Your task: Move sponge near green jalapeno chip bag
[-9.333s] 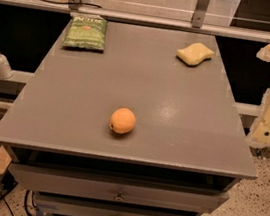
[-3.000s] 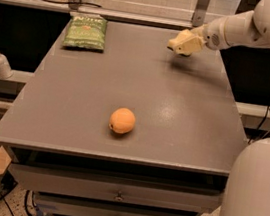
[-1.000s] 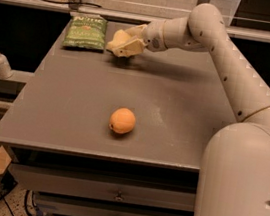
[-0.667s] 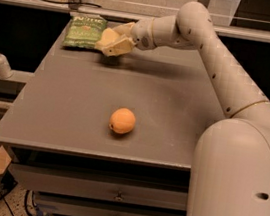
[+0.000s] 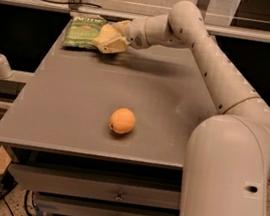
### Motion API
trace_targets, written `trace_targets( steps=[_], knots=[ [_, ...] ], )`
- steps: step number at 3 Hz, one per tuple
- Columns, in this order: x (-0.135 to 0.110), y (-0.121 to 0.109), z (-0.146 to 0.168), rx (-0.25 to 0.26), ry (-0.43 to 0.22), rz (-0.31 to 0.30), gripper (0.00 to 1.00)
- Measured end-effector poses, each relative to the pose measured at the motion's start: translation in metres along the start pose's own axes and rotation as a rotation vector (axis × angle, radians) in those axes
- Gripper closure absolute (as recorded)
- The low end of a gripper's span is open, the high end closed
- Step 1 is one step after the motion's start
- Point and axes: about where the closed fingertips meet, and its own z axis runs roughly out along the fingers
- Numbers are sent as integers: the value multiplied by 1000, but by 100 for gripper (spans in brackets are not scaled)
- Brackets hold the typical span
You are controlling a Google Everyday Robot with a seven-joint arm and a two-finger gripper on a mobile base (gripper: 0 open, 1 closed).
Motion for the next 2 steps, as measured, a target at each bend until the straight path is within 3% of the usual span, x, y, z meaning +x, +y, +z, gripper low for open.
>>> trace_targets(
  steps=[1, 2],
  knots=[
    [0, 1, 3, -5, -1, 0, 0],
    [0, 1, 4, -5, -1, 0, 0]
  ],
)
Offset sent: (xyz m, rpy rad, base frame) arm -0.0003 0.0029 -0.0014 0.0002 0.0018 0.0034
